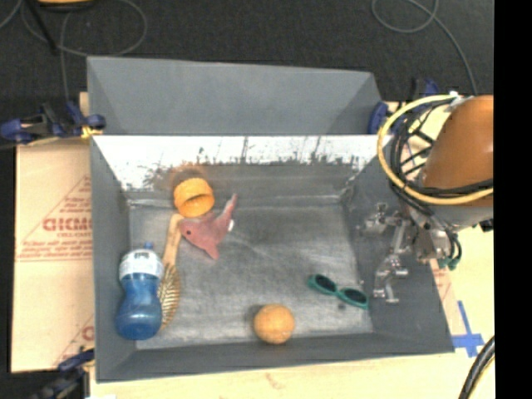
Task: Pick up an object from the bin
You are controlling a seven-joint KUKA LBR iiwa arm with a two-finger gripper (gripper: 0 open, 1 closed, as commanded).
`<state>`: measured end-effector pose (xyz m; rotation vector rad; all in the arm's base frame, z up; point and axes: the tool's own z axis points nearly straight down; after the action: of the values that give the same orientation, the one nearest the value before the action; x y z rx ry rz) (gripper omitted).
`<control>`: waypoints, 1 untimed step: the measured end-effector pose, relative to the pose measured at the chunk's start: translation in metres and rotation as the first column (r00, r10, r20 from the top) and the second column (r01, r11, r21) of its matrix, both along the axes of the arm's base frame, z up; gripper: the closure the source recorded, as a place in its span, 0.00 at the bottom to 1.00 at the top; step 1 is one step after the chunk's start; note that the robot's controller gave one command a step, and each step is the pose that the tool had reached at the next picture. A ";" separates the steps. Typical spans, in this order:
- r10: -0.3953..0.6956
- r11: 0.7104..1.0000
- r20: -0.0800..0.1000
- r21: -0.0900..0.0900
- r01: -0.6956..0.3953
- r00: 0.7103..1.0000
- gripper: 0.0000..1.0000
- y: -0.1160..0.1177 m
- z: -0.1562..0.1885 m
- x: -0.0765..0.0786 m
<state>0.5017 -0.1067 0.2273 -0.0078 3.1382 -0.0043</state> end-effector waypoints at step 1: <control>0.000 1.000 0.000 0.000 0.000 1.000 0.00 0.000 0.000 0.000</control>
Offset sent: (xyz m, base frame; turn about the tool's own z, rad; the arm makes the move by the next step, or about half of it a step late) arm 0.0325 0.0085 -0.1382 0.0275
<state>0.5017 -0.1067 0.2273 -0.0085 3.1382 -0.0042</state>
